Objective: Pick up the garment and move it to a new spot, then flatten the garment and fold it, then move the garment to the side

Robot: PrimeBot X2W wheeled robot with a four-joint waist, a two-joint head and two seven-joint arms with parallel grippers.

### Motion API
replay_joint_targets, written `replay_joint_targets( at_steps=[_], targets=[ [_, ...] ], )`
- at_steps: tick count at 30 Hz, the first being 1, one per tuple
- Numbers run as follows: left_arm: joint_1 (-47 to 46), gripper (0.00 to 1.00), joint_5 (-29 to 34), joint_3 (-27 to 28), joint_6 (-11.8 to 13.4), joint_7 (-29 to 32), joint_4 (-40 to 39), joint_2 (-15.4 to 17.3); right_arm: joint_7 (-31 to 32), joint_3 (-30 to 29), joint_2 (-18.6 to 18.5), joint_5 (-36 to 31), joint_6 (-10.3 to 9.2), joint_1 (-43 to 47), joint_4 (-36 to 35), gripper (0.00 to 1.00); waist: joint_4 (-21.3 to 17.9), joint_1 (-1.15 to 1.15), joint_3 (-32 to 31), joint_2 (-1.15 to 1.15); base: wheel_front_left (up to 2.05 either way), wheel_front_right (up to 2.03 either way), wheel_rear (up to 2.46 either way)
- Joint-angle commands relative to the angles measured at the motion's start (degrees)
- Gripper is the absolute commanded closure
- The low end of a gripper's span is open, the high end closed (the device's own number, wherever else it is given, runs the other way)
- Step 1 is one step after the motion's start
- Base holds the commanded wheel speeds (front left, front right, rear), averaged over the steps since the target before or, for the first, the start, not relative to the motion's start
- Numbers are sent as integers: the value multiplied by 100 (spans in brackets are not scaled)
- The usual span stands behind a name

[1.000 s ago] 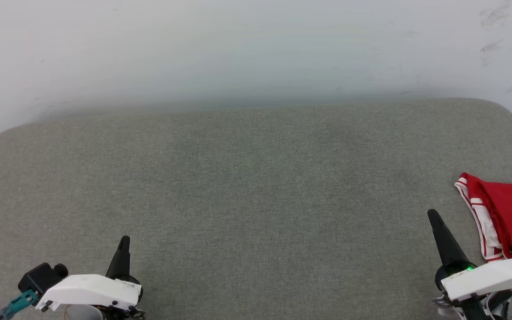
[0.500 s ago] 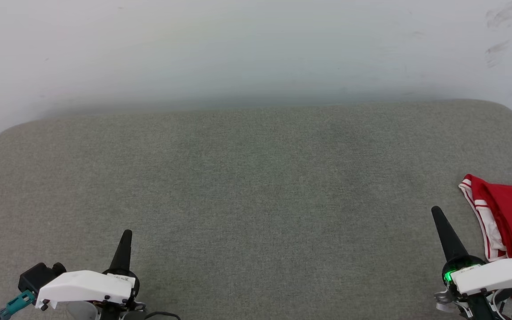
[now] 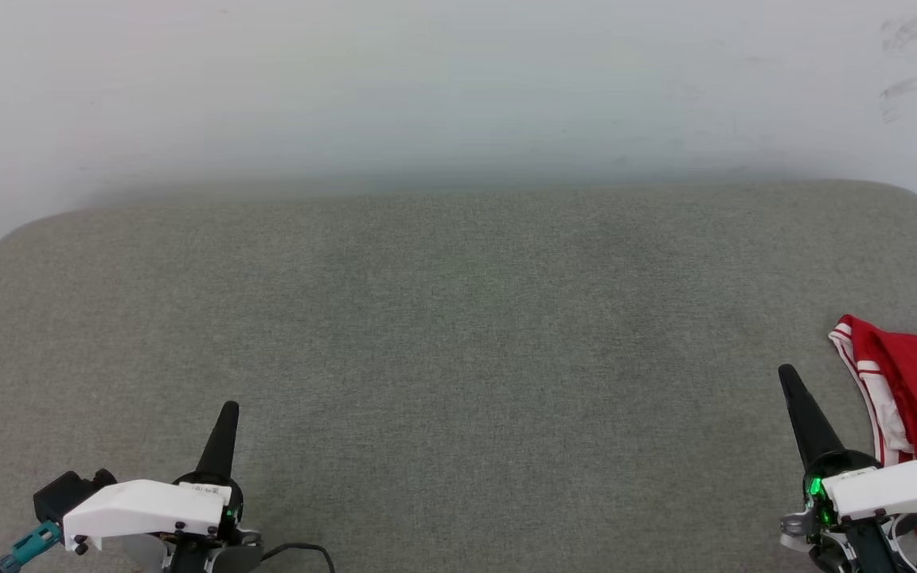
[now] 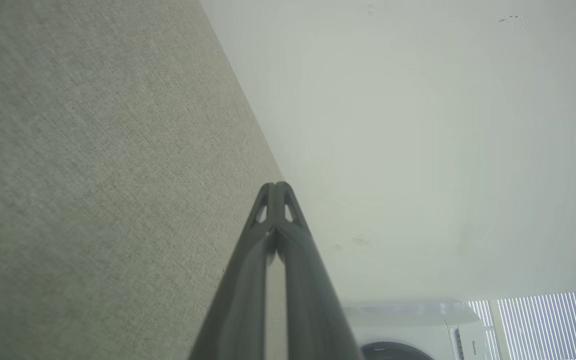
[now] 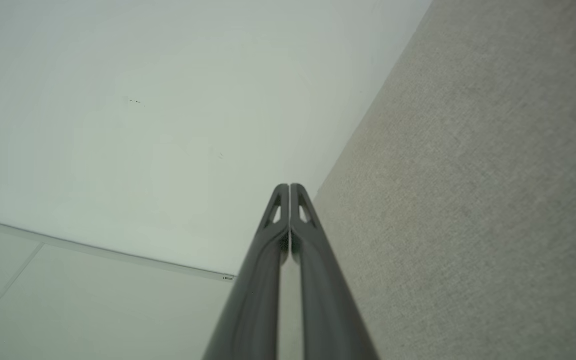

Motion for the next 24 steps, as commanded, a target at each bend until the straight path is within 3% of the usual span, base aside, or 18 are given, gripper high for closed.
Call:
replay_joint_targets(
  at_steps=[1, 24],
  targets=[
    [-118, 100, -96, 63, -50, 41, -14, -5, 9, -21, 12, 134, 1, -111, 5, 100, 6, 0, 1, 0, 0, 0, 0],
    [-220, 100, -929, 354, -337, 308, 88, -234, 41, -129, 49, 1192, 0, -233, 250, 100, 108, 0, 12, 0, 0, 0, 0]
  ],
)
